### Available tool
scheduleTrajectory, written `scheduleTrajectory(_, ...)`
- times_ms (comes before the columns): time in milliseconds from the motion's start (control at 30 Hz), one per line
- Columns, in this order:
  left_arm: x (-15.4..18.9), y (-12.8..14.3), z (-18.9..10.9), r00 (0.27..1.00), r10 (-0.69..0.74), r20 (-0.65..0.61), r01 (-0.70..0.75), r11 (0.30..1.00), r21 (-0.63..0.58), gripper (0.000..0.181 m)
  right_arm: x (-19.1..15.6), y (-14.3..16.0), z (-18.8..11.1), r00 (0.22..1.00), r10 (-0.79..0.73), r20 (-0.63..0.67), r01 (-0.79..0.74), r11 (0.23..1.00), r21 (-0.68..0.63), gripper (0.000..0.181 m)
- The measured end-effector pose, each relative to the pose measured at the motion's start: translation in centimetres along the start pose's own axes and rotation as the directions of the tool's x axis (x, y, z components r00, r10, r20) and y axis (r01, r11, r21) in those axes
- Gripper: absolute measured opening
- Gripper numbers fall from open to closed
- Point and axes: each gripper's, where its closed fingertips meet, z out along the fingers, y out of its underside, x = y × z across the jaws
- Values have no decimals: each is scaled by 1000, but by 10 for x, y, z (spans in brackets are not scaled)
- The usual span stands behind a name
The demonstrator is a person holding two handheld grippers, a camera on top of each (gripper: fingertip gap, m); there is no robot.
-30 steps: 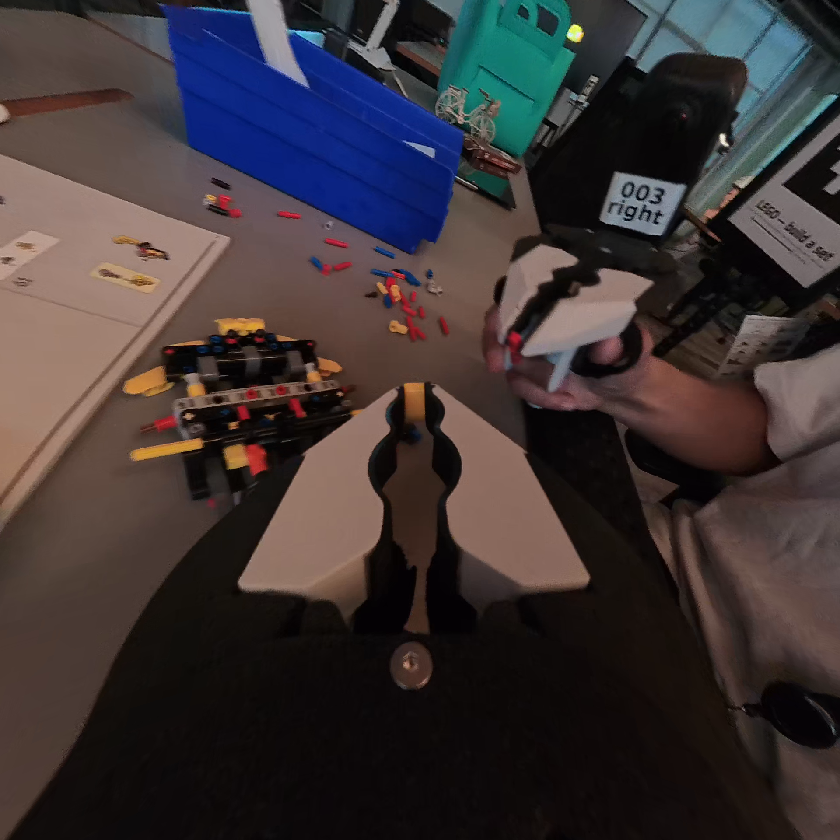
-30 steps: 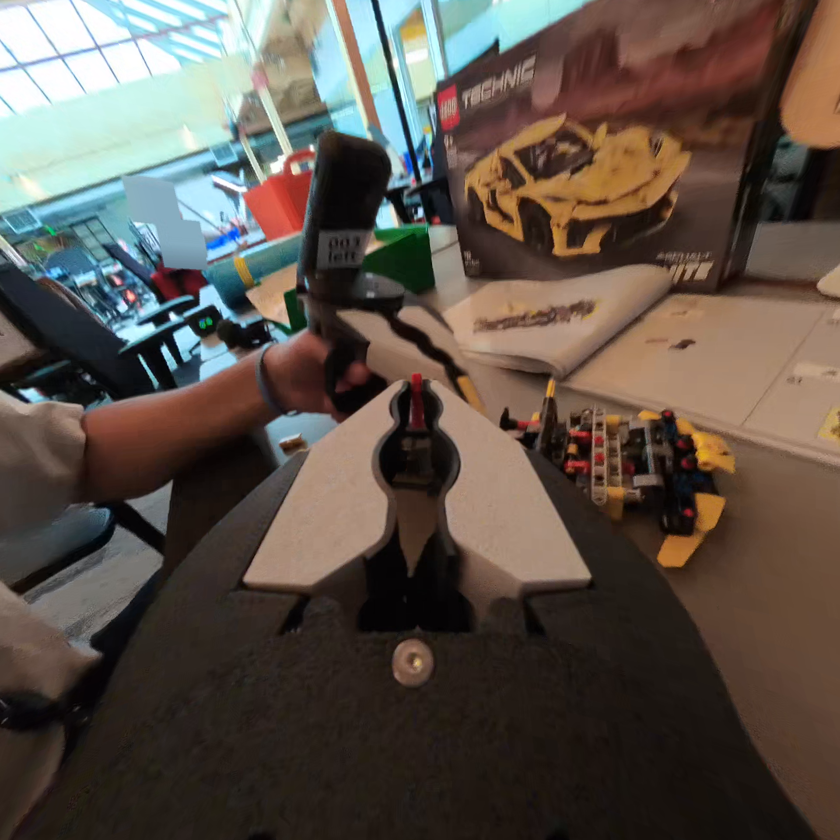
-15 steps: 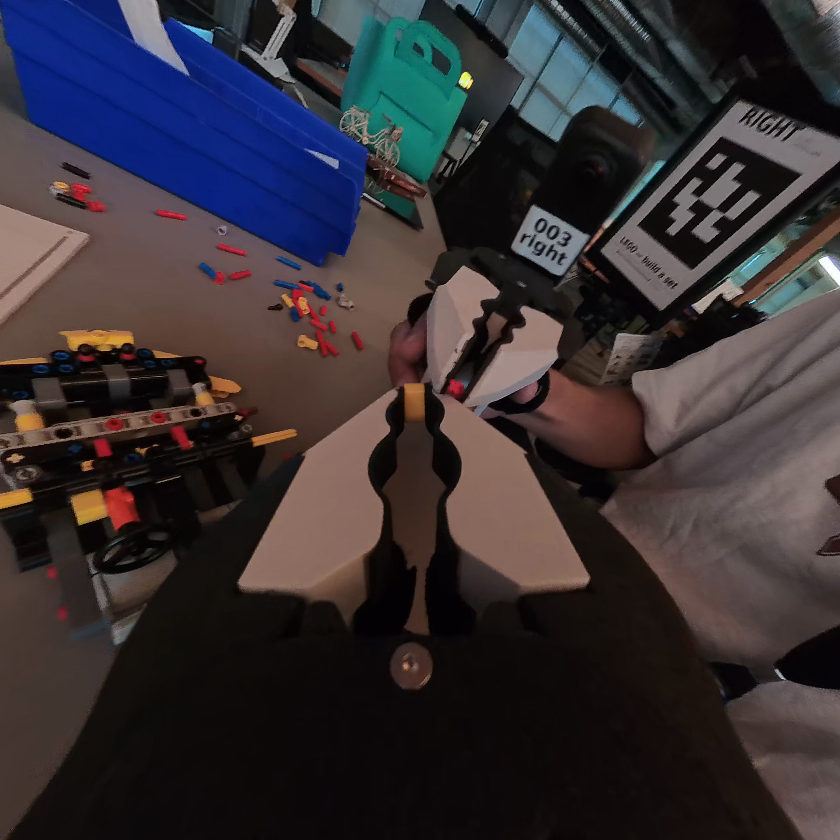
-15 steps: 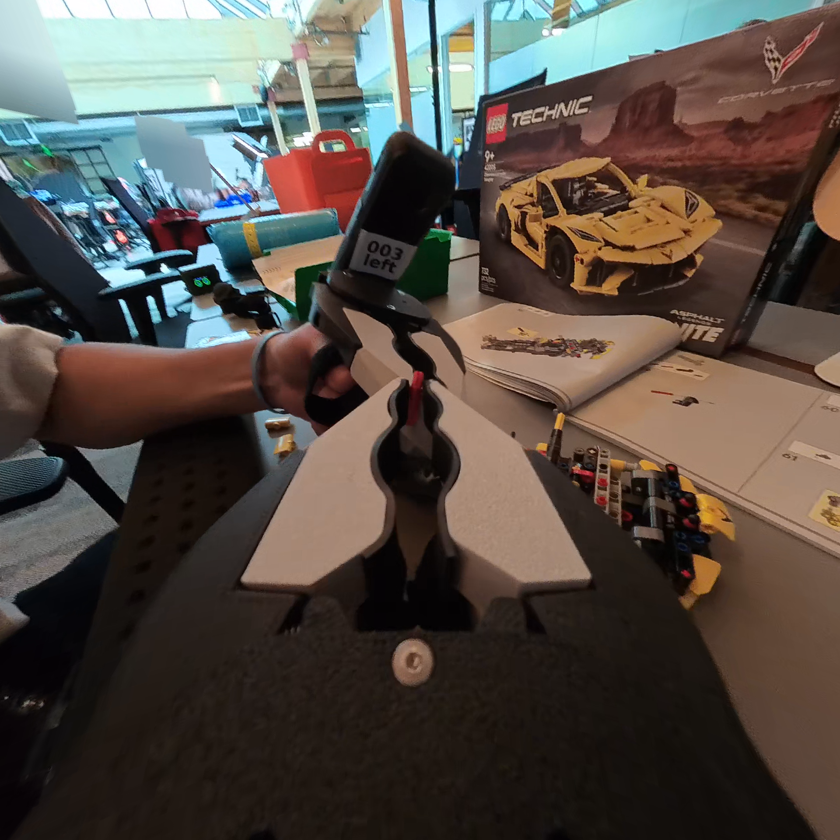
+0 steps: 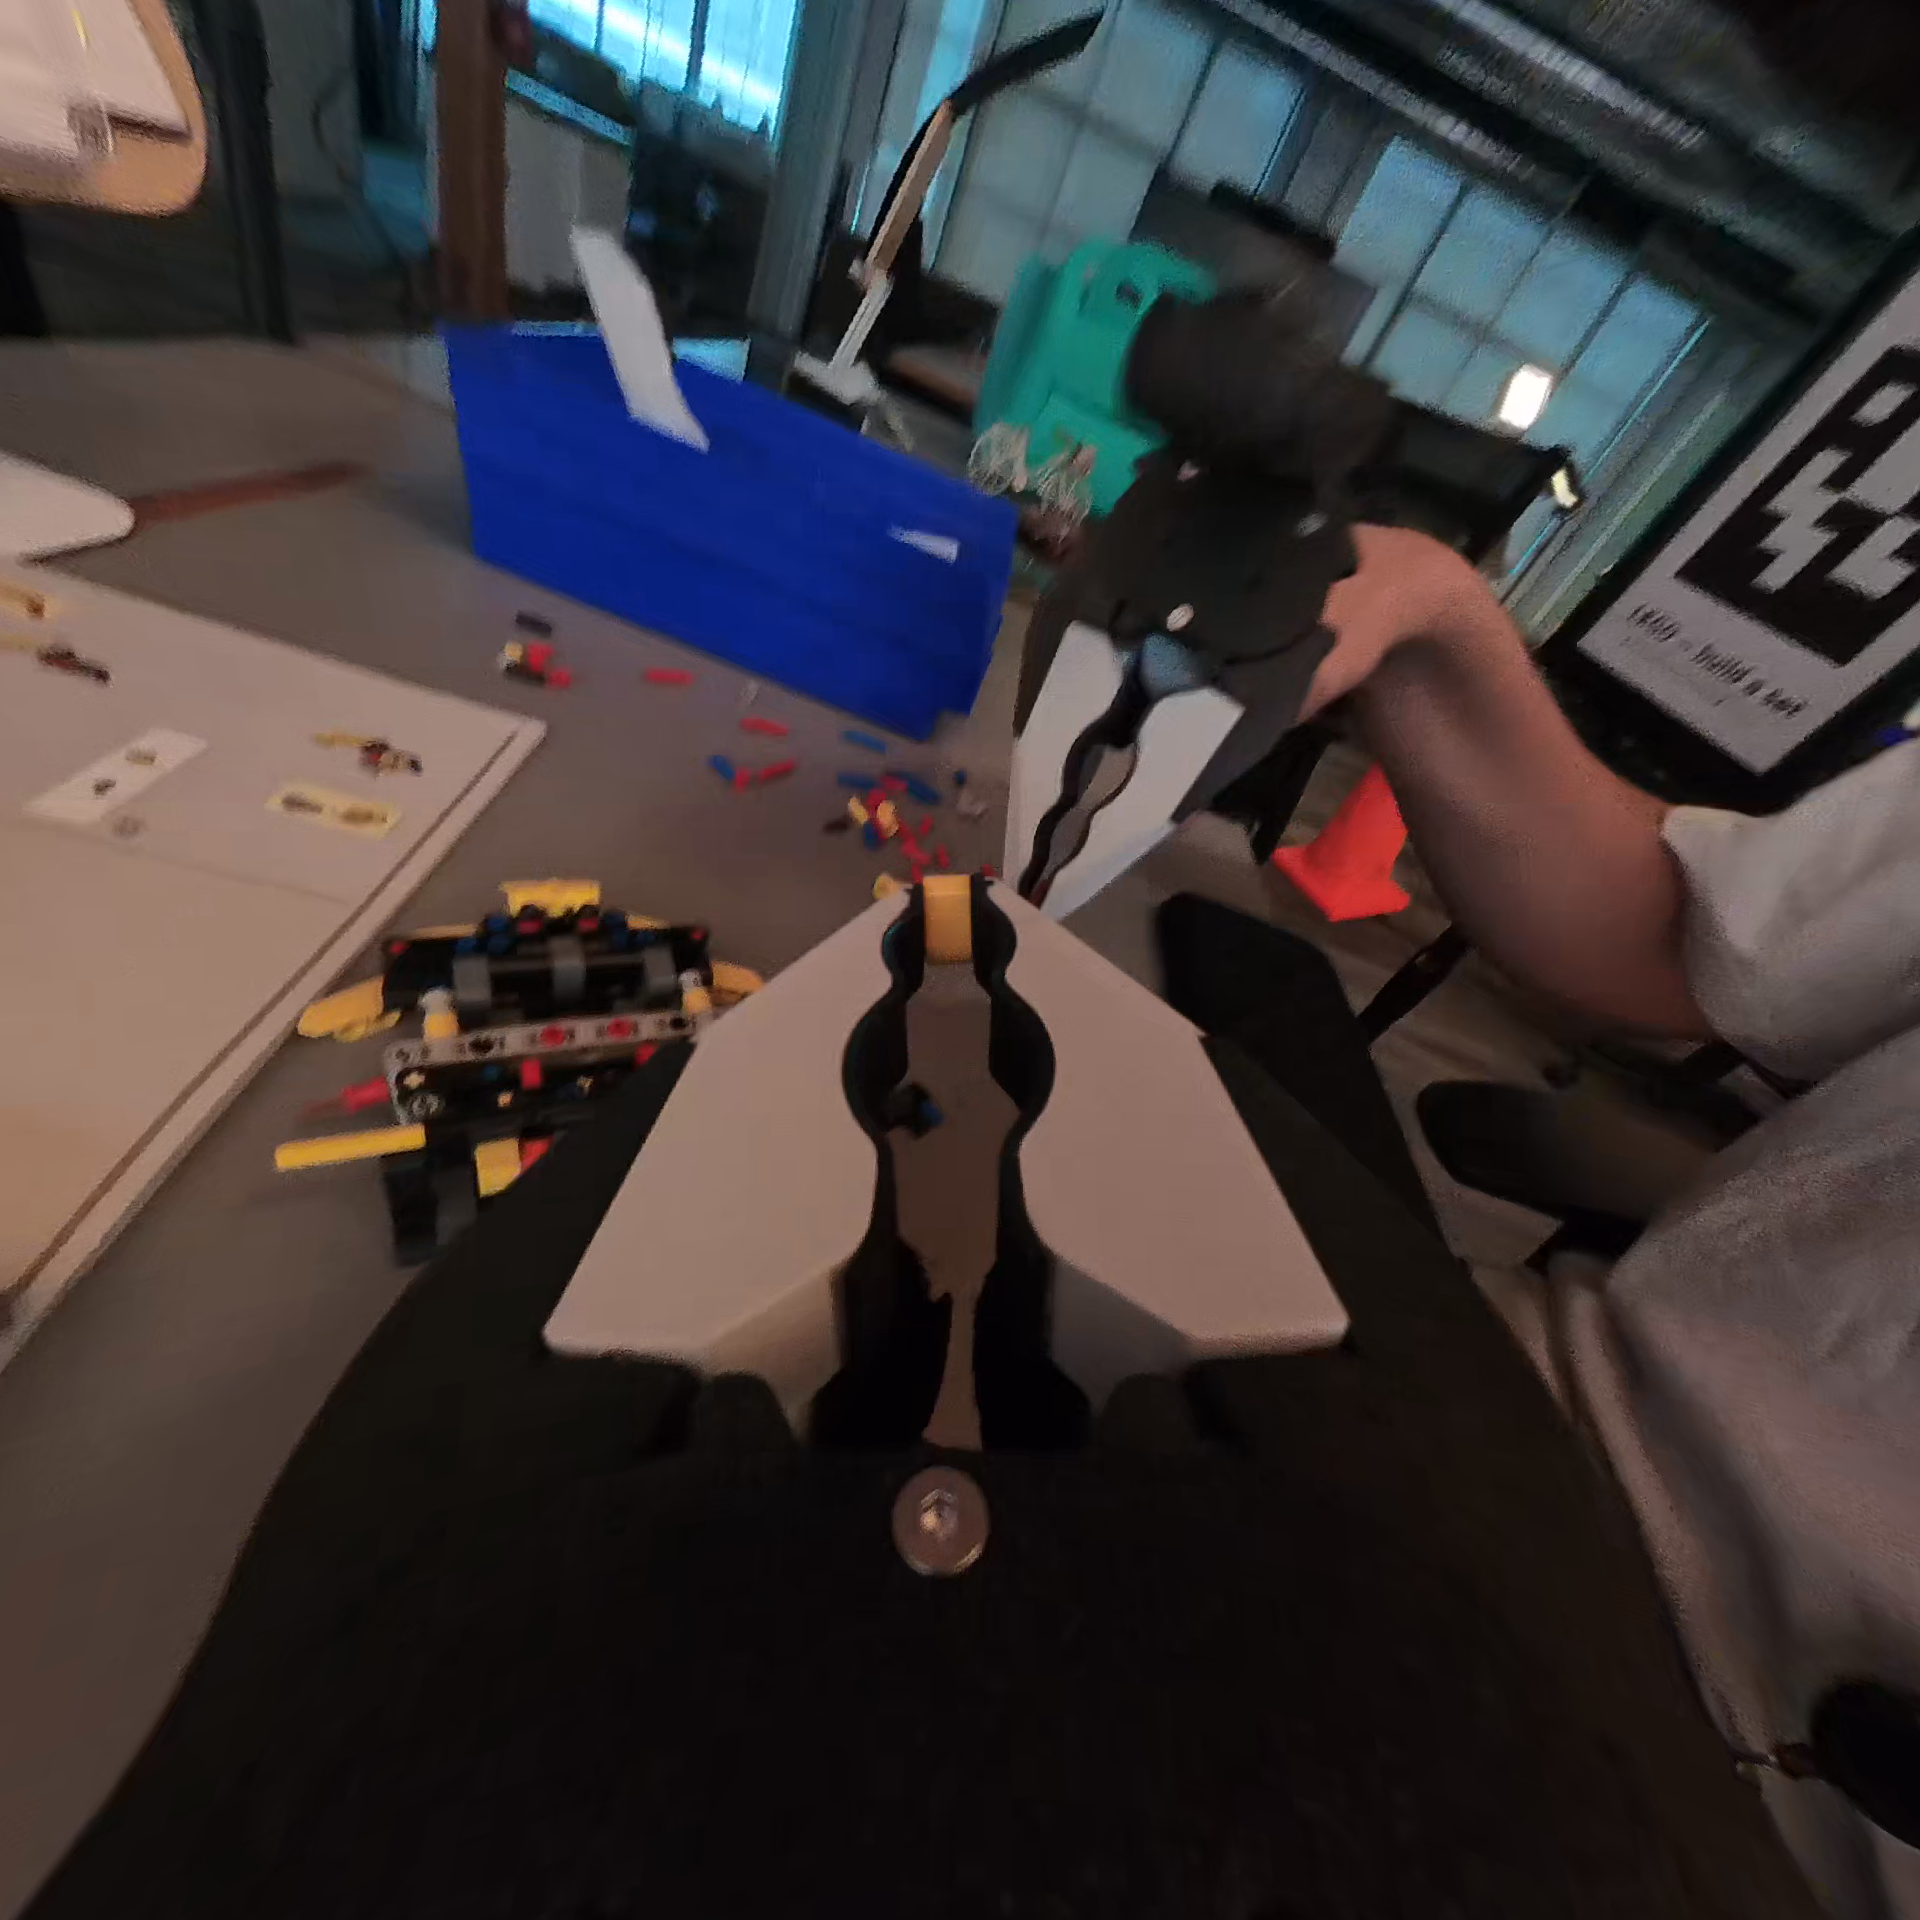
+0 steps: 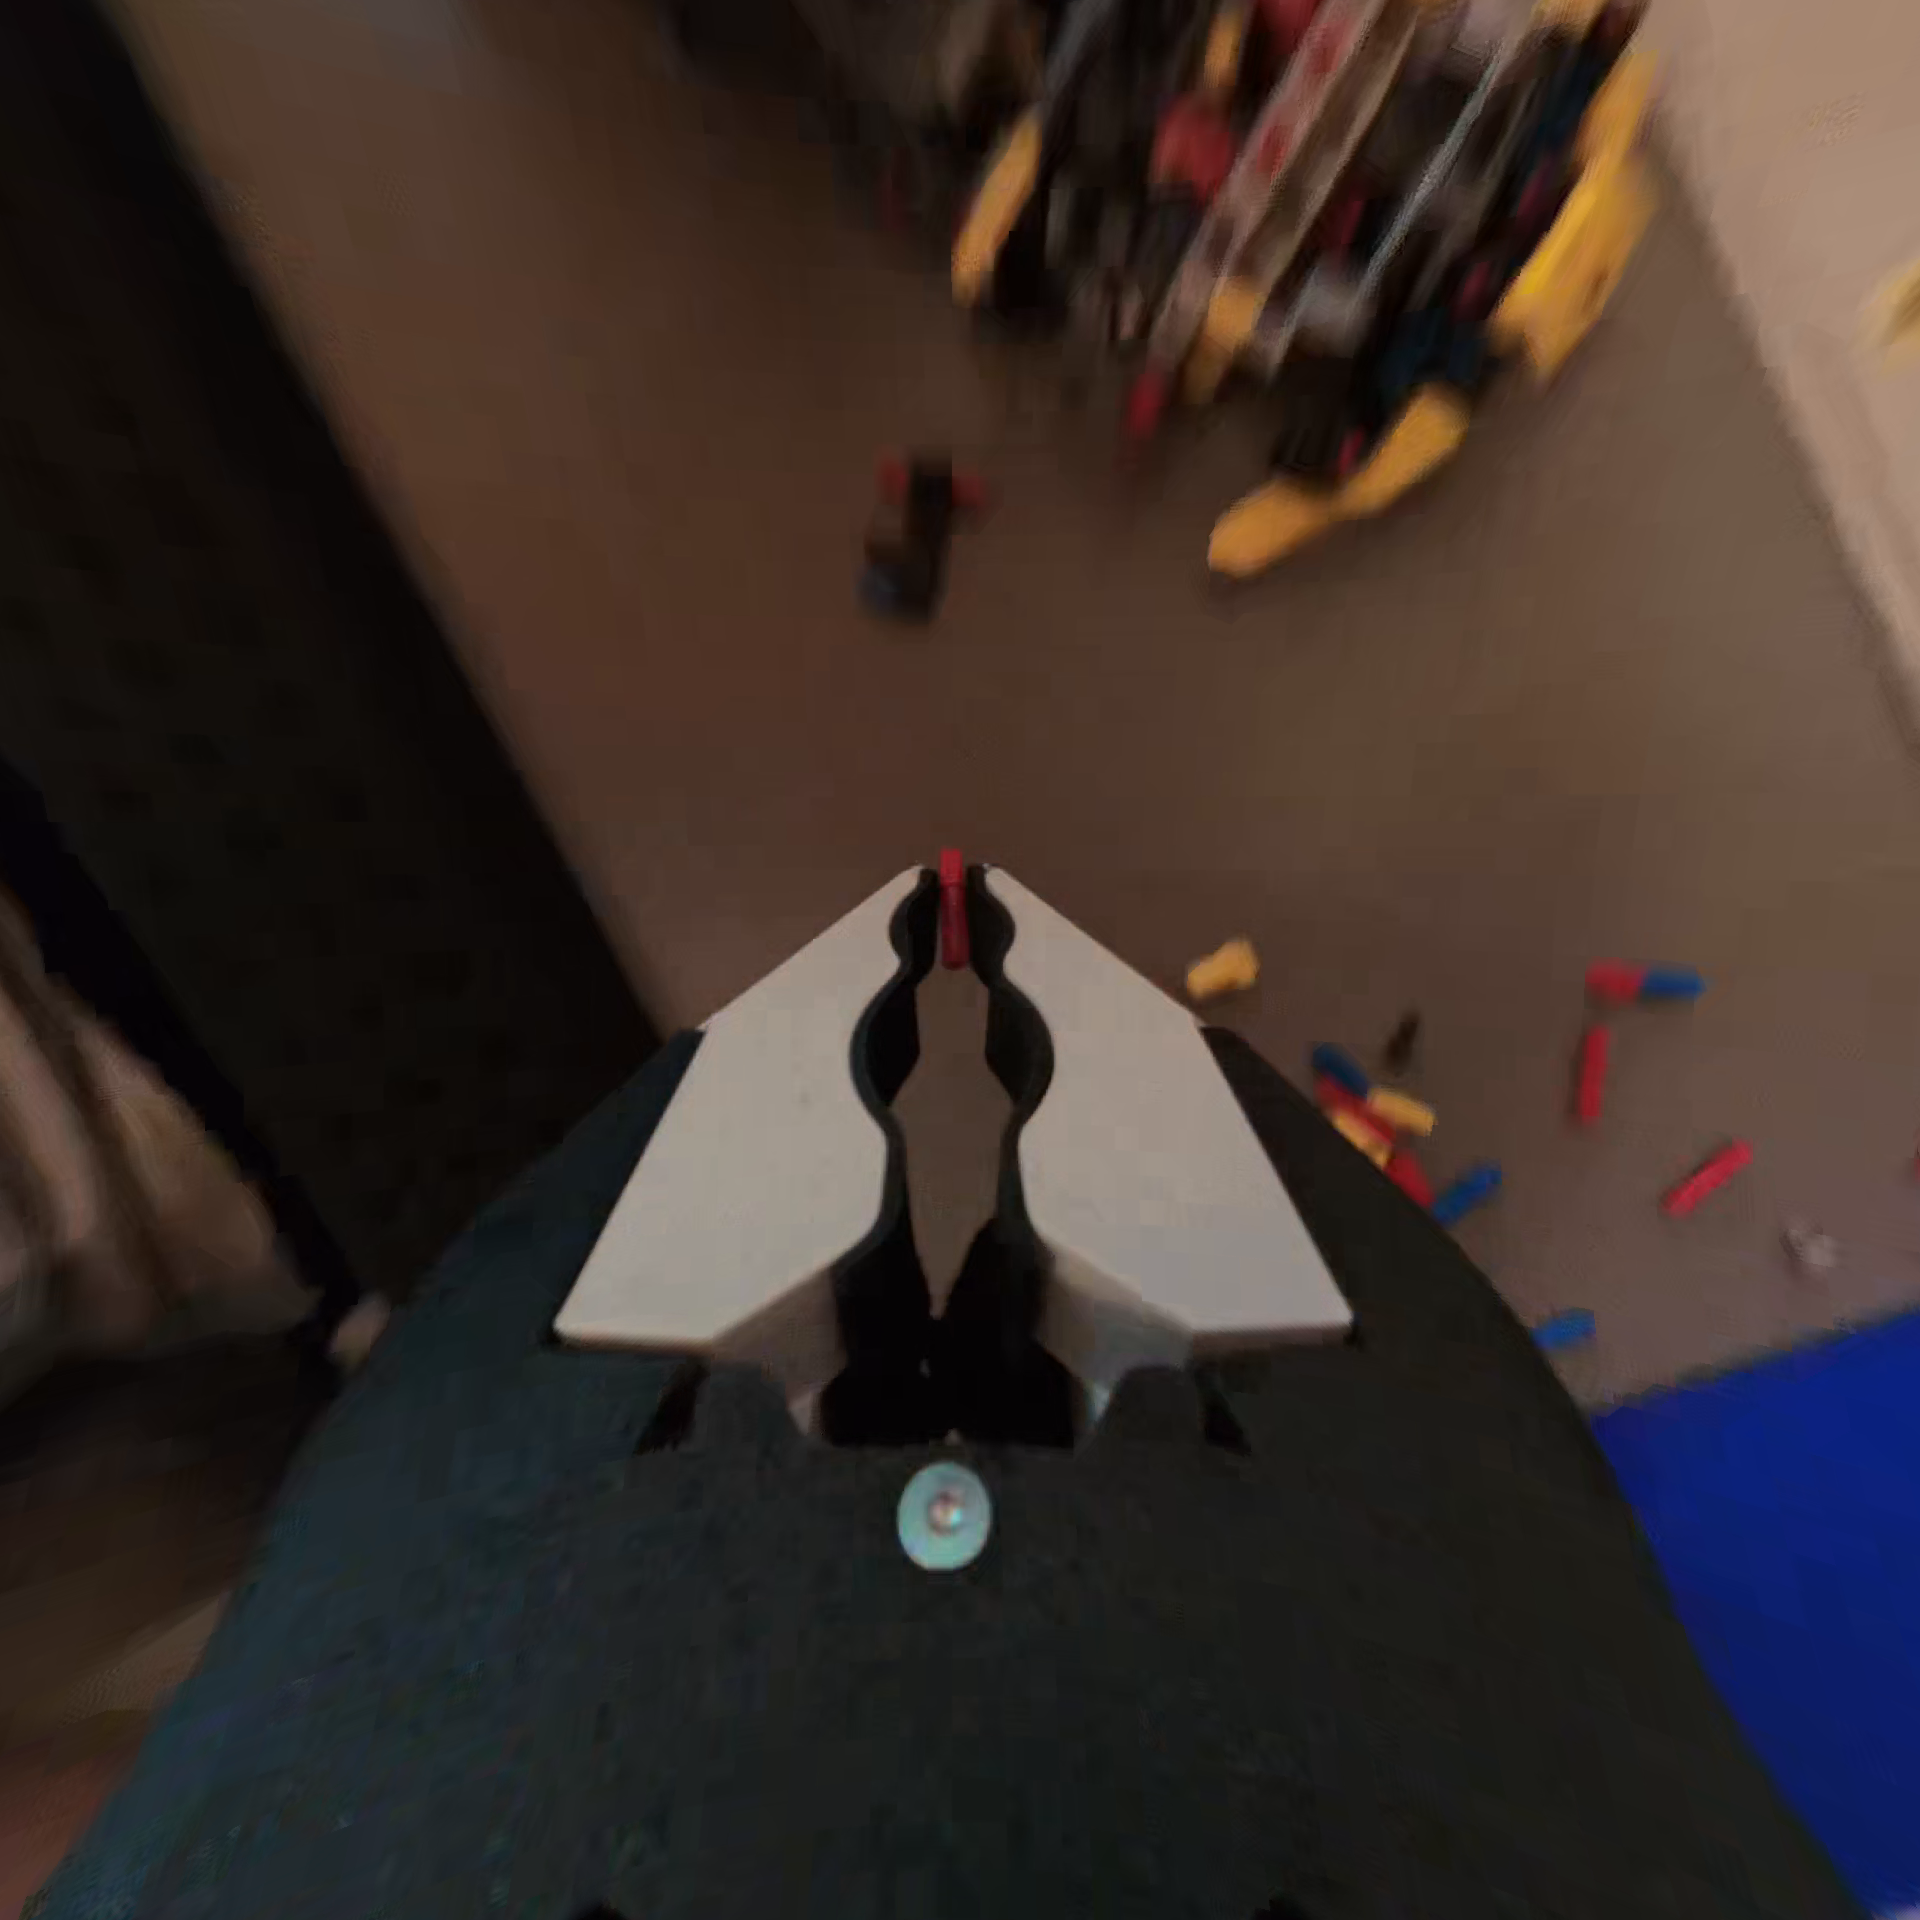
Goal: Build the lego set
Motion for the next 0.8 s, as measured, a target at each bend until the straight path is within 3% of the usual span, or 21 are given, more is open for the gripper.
scheduleTrajectory(133, -4, -7, -7, 1000, 18, 16, -19, 999, 30, 9, 8, 63, -1, 999, 30, 25, -17, 912, -409, 5)
scheduleTrajectory(200, -6, -12, -11, 1000, 8, 22, -9, 999, 51, 9, 13, 72, 2, 1000, 16, 19, -6, 900, -436, 5)
scheduleTrajectory(333, -7, -10, -11, 999, 25, 37, -26, 999, 29, 8, -5, 57, 14, 994, -7, 111, 36, 965, -259, 5)
scheduleTrajectory(400, -4, -6, -8, 999, 39, 33, -39, 999, 6, 9, -2, 65, 21, 996, -74, 56, 87, 956, -282, 5)
scheduleTrajectory(567, 0, 4, -1, 995, 89, 41, -88, 995, -44, 8, -5, 55, 24, 988, -155, -16, 152, 983, -105, 5)
scheduleTrajectory(800, 4, 6, 1, 994, 101, 35, -99, 994, -51, 9, -10, 53, 14, 993, -118, -25, 121, 949, 292, 17)
